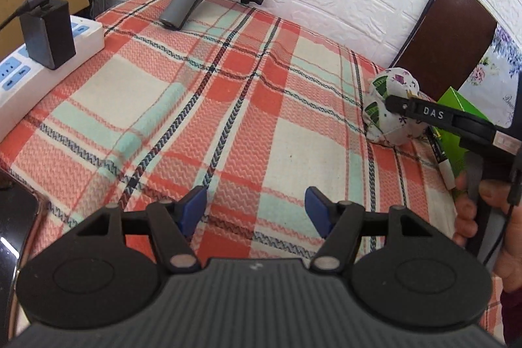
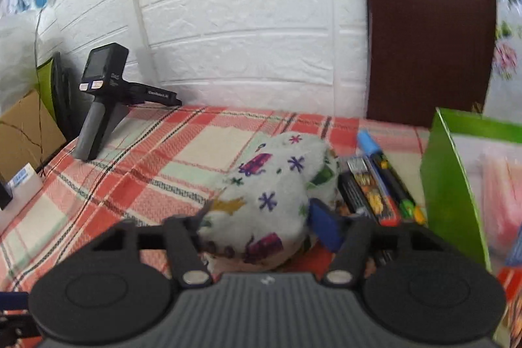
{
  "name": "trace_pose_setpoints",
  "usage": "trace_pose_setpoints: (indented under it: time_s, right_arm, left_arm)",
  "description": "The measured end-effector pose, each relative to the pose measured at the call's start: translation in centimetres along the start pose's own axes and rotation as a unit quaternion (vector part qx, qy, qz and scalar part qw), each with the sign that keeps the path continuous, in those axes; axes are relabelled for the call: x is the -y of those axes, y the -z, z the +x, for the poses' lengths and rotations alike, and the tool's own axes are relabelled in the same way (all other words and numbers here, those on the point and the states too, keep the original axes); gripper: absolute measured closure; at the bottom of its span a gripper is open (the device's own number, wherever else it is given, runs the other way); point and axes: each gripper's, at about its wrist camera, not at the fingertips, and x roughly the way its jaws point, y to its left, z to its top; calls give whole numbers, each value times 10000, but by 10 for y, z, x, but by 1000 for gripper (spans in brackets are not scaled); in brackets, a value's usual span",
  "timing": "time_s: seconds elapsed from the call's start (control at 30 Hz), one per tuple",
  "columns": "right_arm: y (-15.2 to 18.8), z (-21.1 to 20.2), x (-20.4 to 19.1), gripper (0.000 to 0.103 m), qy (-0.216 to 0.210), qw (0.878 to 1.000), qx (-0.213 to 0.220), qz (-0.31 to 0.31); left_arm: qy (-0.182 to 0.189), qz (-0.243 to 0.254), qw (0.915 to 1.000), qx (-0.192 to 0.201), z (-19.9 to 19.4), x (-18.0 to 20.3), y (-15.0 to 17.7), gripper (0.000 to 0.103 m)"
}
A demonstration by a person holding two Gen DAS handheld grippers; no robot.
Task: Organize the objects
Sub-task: 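Grasp the white floral pouch with the left tool, then lower the floral pouch into the green box and open the left tool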
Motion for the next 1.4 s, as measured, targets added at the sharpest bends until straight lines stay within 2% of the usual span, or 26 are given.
trace_pose_setpoints:
  time_s: [0.03, 0.07, 0.17, 0.27, 0.3, 0.33, 0.37, 0.43, 0.5, 0.6, 0.7, 0.73, 0.8, 0.9, 1.0, 1.07, 1.1, 1.13, 1.17, 1.2, 1.23, 1.27, 1.3, 1.4]
  right_arm:
    - [1, -10, -1, 69, -49, 10000, 20, -42]
    - [4, -23, -1, 71, -131, 9998, 84, -125]
    - [29, -70, -11, 71, -204, 9963, 303, -776]
    - [72, -119, -25, 69, 74, 9828, 511, -1771]
    - [85, -134, -24, 67, -16, 9803, 511, -1906]
    - [96, -150, -19, 61, -245, 9817, 591, -1795]
    - [102, -164, -11, 44, -575, 9860, 655, -1421]
    - [111, -181, 16, 18, -1119, 9909, 629, -395]
    - [118, -188, 38, 18, -1321, 9891, 582, 296]
    - [122, -189, 54, 19, -1072, 9913, 525, 554]
    - [126, -192, 64, 18, -1253, 9874, 542, 794]
    - [127, -192, 65, 18, -1267, 9874, 546, 780]
    - [127, -190, 61, 17, -1214, 9889, 531, 667]
    - [133, -185, 58, 14, -1063, 9919, 469, 519]
    - [131, -171, 54, 12, -856, 9954, 284, 329]
    - [126, -154, 51, 11, -710, 9971, 166, 212]
    - [123, -143, 50, 11, -683, 9975, 74, 185]
    - [121, -130, 49, 12, -725, 9972, -37, 178]
    - [120, -120, 49, 24, -867, 9959, -111, 225]
    - [118, -116, 50, 24, -933, 9951, -28, 328]
    - [115, -117, 49, 35, -1000, 9944, 11, 334]
    - [112, -123, 46, 48, -1192, 9924, 77, 300]
    - [109, -131, 42, 52, -1318, 9907, 185, 265]
    - [98, -163, 31, 52, -1280, 9876, 903, -106]
  left_arm:
    - [17, -13, 10000, -17, 2, 0, 0, 35]
    - [25, -11, 10000, -14, 3, 1, -1, 35]
    - [220, -61, 9997, -72, 3, 6, -3, 35]
    - [469, -74, 9988, -145, -2, 15, 1, 35]
    - [494, -32, 9986, -167, -3, 19, 3, 35]
    - [508, 13, 9985, -190, -4, 24, 5, 35]
    - [530, 44, 9984, -214, -5, 28, 6, 35]
    - [609, 67, 9978, -254, -9, 37, 8, 35]
    - [705, 135, 9971, -251, -15, 47, 9, 34]
    - [835, 379, 9956, -210, -26, 66, 11, 26]
    - [1018, 527, 9932, -191, -35, 85, 11, 19]
    - [1126, 560, 9918, -247, -36, 93, 11, 15]
    - [1280, 756, 9883, -329, -35, 112, 10, 13]
    - [1312, 1317, 9820, -338, -27, 148, 12, 8]
    - [1332, 1862, 9725, -422, -3, 177, 17, 5]
    - [1339, 1931, 9698, -649, 23, 184, 21, 5]
    - [1349, 1887, 9689, -858, 38, 184, 25, 7]
    - [1368, 1800, 9676, -1121, 54, 180, 30, 20]
    - [1537, 1632, 9675, -1168, 60, 175, 33, 25]
    - [1694, 1577, 9670, -1066, 54, 170, 34, 39]
    - [1779, 1448, 9674, -1070, 47, 166, 32, 48]
    - [1724, 1354, 9707, -987, 35, 161, 31, 51]
    - [1759, 1301, 9716, -901, 23, 157, 28, 52]
    - [1946, 1323, 9710, -428, -18, 156, 16, 52]
